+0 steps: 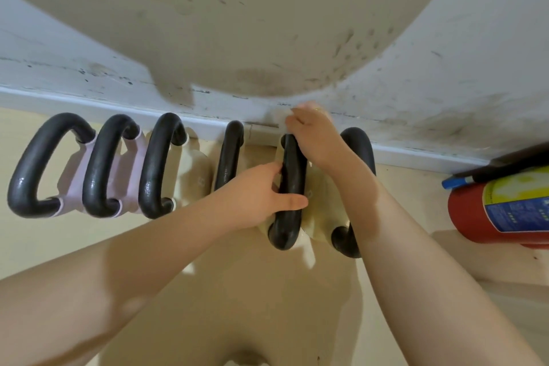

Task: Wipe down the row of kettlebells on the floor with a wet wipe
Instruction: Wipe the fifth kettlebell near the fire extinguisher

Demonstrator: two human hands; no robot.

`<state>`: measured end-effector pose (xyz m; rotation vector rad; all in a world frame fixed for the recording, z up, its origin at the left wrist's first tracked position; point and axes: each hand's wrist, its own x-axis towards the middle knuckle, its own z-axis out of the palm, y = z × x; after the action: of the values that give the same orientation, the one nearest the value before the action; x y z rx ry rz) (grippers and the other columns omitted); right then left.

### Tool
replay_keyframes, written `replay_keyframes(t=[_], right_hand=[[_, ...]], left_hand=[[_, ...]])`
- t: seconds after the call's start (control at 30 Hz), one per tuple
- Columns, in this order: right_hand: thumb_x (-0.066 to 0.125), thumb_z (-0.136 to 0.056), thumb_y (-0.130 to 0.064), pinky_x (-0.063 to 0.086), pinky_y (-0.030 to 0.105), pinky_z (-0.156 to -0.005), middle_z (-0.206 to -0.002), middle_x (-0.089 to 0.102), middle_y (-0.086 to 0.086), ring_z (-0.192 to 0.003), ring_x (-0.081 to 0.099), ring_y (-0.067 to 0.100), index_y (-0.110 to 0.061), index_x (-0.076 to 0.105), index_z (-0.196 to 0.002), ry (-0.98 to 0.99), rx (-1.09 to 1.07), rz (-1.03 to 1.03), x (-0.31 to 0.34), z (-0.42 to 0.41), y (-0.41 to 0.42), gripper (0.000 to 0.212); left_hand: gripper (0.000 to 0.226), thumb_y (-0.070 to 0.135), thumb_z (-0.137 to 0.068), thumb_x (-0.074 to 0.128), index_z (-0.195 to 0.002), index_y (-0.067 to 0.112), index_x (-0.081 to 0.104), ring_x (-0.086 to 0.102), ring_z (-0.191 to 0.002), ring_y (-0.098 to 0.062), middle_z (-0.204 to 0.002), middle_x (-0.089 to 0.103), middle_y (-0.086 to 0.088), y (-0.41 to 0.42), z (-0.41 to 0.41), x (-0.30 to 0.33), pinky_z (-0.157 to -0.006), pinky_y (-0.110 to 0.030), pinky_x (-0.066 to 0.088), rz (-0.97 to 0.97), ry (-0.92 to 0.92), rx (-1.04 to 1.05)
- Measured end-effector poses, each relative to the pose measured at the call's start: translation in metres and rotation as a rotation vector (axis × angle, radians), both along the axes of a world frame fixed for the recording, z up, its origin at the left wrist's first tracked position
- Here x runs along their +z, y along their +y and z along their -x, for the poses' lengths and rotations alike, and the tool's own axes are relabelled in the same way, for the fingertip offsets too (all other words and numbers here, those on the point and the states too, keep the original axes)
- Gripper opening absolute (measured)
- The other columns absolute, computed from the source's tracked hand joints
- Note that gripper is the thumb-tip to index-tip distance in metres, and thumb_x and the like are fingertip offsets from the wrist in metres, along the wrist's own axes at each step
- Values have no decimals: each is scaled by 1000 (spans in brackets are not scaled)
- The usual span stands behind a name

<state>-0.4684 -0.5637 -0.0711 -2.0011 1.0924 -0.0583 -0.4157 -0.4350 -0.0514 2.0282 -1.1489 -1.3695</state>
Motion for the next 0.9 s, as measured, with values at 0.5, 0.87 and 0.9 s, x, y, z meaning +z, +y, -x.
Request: replay_keyframes(t=[0.5,0.87,0.9], right_hand=[[38,-97,-34,29,24,-51,-60,40,-1,-55,38,14,-17,39,-55,429,587,158,33,-21,-12,45],[37,-94,-9,46,34,-97,-108,59,6,-103,54,26,-12,54,-127,-117,-238,-404,28,-4,11,37],[36,-94,-7,47,36,-97,-123,55,9,-110,52,26,-16,45,-135,-146,-305,-469,29,-2,15,42]], left_hand=[[42,40,-72,72,-103,16,57,66,-81,-14,-84,67,2,9,5,-2,-78,-30,54,-25,161,258],[36,41,-75,69,-101,20,59,65,-71,-8,-78,67,5,12,6,-1,-68,-20,51,14,142,259],[34,41,-76,68,-102,21,59,63,-67,-5,-74,65,8,13,7,-1,-61,-13,48,26,129,252]])
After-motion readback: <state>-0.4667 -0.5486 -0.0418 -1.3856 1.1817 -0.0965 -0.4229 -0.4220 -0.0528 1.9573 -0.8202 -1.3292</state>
